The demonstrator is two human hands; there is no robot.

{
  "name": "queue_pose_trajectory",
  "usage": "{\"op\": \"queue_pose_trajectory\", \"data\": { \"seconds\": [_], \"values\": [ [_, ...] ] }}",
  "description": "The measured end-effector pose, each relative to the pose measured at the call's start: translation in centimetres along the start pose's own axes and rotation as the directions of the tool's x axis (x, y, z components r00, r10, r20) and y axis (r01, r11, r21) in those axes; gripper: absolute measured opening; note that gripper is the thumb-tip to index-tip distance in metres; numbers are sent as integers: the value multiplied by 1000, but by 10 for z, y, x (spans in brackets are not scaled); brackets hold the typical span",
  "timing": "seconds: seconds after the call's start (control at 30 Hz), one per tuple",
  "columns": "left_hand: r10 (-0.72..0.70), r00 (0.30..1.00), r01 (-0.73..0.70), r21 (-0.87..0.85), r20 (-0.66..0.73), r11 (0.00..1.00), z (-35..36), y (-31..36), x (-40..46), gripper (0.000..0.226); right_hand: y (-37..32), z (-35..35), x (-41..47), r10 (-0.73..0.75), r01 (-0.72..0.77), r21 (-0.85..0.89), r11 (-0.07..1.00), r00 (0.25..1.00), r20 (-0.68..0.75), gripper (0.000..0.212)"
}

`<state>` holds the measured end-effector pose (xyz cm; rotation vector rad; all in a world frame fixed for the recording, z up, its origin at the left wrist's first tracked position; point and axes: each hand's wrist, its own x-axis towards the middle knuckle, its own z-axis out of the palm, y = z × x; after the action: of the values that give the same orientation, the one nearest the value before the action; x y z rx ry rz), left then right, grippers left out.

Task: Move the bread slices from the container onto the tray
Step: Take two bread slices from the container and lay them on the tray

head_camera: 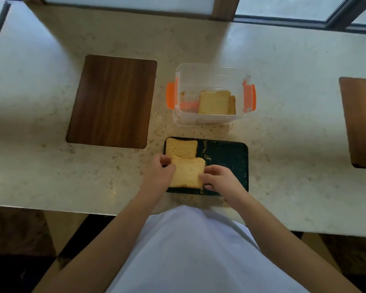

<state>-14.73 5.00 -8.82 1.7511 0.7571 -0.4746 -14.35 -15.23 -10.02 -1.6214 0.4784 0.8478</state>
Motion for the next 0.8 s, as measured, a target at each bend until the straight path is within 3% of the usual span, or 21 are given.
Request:
{"op": "queue_pose_trajectory", "data": {
  "seconds": [0.17, 0.37, 0.7, 0.8],
  "values": [
    [46, 999, -47, 98, 8, 994, -1, -10, -1, 29, 7, 1, 0, 32, -32, 0, 999, 997, -68, 32],
    [14, 1000, -16, 103, 17, 995, -6, -18, -1, 37, 13, 8, 0, 60, -68, -113, 991, 996, -67, 27],
    [58, 997, -68, 274, 45, 959, -11, -27, -3, 38, 8, 18, 0, 72, -78, -203, 976, 997, -40, 31],
    [85, 995, -97, 286, 55, 953, -10, -26, -2, 25, 7, 22, 2, 54, -68, -245, 967, 997, -62, 32]
  ]
}}
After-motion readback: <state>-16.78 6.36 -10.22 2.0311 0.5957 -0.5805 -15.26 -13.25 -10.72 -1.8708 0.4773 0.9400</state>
